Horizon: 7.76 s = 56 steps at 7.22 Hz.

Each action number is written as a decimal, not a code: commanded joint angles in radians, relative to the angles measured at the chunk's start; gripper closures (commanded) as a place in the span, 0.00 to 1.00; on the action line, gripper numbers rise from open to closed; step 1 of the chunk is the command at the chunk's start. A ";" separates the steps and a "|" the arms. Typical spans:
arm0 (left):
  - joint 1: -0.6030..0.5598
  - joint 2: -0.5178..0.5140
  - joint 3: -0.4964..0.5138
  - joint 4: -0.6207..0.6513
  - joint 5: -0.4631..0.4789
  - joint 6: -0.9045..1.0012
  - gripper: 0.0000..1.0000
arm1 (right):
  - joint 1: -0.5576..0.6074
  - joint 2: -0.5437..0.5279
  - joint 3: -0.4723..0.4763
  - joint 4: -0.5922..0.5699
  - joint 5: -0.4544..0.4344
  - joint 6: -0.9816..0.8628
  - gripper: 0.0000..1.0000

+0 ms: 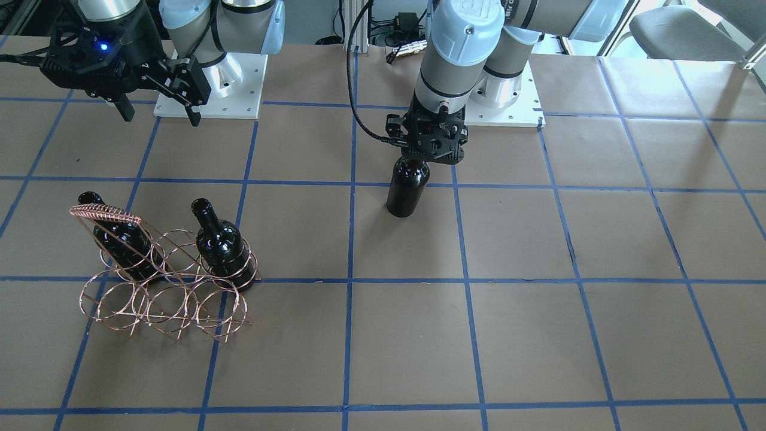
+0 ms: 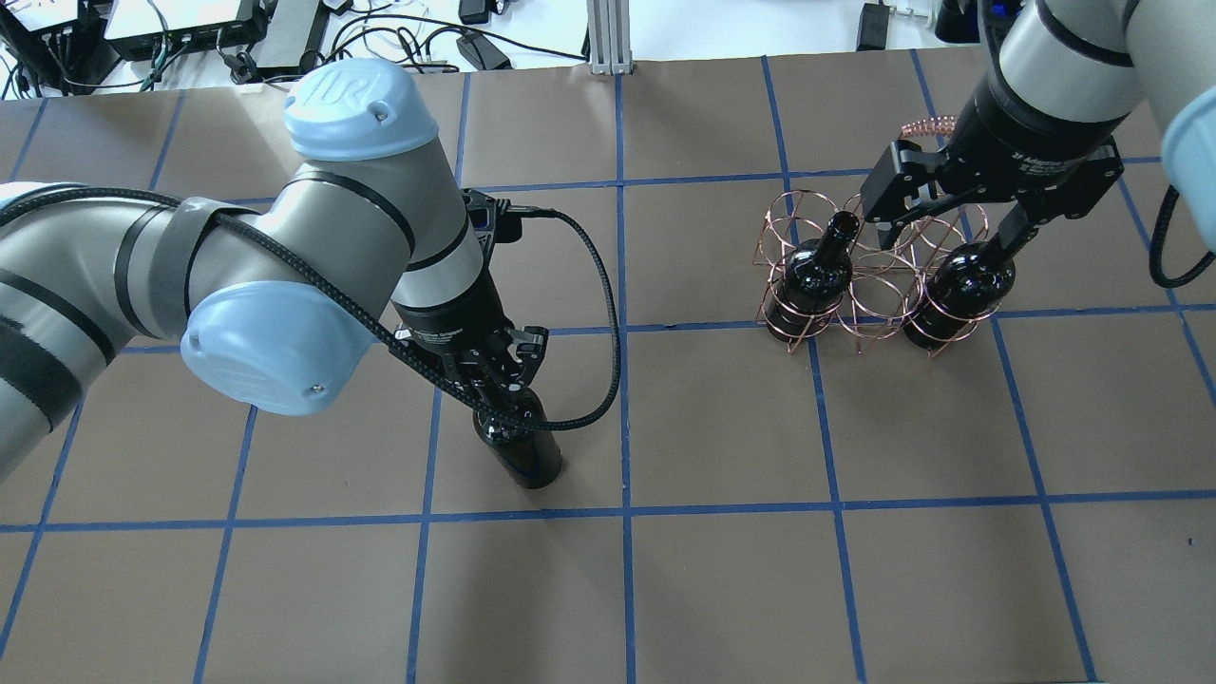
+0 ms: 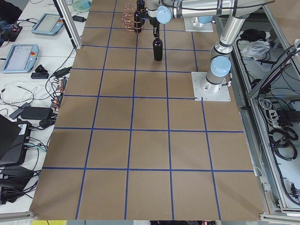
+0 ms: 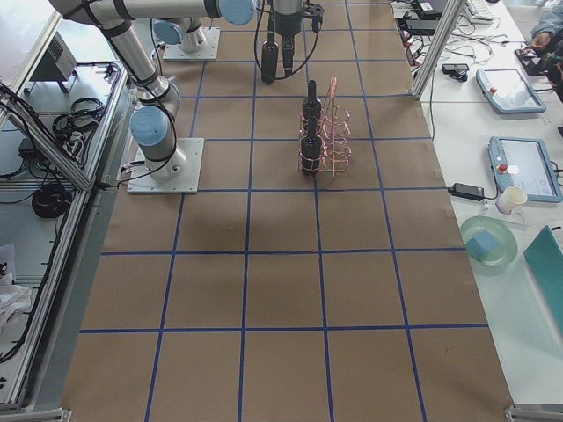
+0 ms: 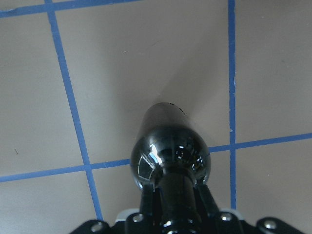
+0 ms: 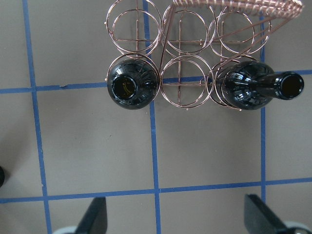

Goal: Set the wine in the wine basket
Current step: 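Open the left gripper and raise it off the standing bottle, then move the right gripper down onto the bottle neck while the left arm withdraws, then lift the bottle with the right gripper and carry it over the copper rack, then lower the bottle with the right gripper into the middle rack slot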

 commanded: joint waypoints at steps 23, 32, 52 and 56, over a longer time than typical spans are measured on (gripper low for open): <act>0.598 -0.101 0.276 0.037 0.059 0.345 0.00 | 0.707 0.385 -0.069 -0.314 -0.003 0.802 0.01; 0.596 -0.115 0.268 0.039 0.057 0.345 0.00 | 0.709 0.387 -0.068 -0.297 0.042 0.799 0.48; 0.367 -0.049 0.299 0.069 0.070 0.317 0.00 | -0.147 0.096 -0.224 0.097 0.063 0.067 1.00; 0.244 0.010 0.282 -0.044 0.030 0.269 0.00 | -0.123 0.166 -0.222 0.102 0.061 0.096 1.00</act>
